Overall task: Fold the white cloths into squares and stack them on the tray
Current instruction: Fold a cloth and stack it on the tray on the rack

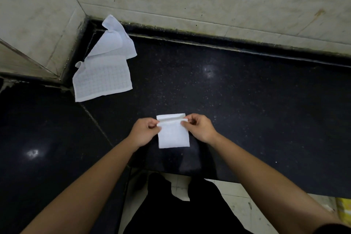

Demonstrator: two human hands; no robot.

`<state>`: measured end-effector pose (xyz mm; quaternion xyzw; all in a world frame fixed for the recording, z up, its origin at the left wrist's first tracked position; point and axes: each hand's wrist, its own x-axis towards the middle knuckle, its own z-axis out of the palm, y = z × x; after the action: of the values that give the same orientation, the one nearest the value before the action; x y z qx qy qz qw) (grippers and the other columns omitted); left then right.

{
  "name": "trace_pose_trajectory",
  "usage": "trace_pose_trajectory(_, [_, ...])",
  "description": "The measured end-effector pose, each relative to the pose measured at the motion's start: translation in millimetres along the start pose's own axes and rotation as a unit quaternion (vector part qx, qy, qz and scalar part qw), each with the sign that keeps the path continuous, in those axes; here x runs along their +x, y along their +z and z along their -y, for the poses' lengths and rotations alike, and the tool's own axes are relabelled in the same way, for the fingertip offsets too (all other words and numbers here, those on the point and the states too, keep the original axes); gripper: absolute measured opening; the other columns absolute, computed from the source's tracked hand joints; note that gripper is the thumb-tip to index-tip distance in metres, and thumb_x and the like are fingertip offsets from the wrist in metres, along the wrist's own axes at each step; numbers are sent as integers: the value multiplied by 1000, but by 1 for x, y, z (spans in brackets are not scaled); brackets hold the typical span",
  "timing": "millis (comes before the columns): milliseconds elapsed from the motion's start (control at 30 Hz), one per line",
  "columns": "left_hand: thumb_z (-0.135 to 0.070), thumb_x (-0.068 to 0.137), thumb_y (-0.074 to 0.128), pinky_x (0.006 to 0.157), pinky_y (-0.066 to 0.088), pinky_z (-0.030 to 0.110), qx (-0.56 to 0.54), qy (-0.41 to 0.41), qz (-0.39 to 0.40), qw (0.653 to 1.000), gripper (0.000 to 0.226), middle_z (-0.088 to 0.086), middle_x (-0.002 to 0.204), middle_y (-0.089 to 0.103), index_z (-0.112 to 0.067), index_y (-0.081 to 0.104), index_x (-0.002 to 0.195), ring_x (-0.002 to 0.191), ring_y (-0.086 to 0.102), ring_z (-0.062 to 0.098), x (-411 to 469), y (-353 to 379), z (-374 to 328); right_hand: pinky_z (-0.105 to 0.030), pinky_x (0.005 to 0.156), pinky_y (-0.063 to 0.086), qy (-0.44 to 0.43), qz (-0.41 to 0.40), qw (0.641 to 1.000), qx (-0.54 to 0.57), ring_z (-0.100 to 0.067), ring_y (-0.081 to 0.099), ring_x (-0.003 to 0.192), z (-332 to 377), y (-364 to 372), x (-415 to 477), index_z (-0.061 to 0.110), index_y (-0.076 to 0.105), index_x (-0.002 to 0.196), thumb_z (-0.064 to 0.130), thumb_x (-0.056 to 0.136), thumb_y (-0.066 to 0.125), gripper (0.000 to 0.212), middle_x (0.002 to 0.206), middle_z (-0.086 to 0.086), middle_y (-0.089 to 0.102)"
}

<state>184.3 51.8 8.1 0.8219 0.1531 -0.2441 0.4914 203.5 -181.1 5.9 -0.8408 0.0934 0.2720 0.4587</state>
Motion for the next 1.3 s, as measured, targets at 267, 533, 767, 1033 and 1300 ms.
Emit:
trace_pose_trajectory(267, [-16, 86, 74, 87, 50, 28, -12, -49, -102, 994, 16, 0, 92, 68, -12, 72, 101, 90, 65, 16, 23, 12, -3, -27, 85, 53, 43, -55, 998, -9, -11, 66, 87, 4, 11, 26, 26, 71, 97, 36, 88, 73, 13, 85, 10, 69])
trace_pose_trajectory(533, [-26, 90, 69, 82, 48, 25, -2, -56, -154, 987, 21, -1, 95, 68, -13, 69, 107, 91, 65, 17, 23, 18, -1, -32, 78, 53, 55, -94, 993, -44, -11, 64, 88, 9, 14, 28, 29, 64, 108, 49, 90, 65, 28, 88, 12, 67])
trace_pose_trajectory(767, [-44, 100, 40, 109, 34, 46, 383, 256, -127, 879, 58, 15, 155, 33, -7, 41, 145, 143, 31, 30, 3, 21, 28, -44, 115, 32, -283, -60, 885, -366, -29, 33, 142, -26, 11, 1, 11, 27, 155, 54, 103, 38, 68, 161, -12, 25])
trace_pose_trajectory(1033, [-67, 96, 9, 121, 10, 54, 583, 265, 58, 766, 84, 9, 165, -8, -8, -5, 155, 152, -9, 22, 22, 1, 38, -54, 123, 4, -233, 76, 785, -570, -35, -13, 152, -26, 15, 19, 9, -17, 155, 78, 90, 11, 98, 163, -10, -21])
trace_pose_trajectory(1300, [-73, 88, 3, 121, -1, 53, 574, 252, 89, 774, 92, 9, 164, -12, -9, -11, 153, 151, -13, 22, 29, 3, 42, -53, 123, -2, -200, 106, 779, -584, -34, -23, 149, -21, 16, 20, 12, -27, 150, 83, 83, 9, 105, 155, -6, -37])
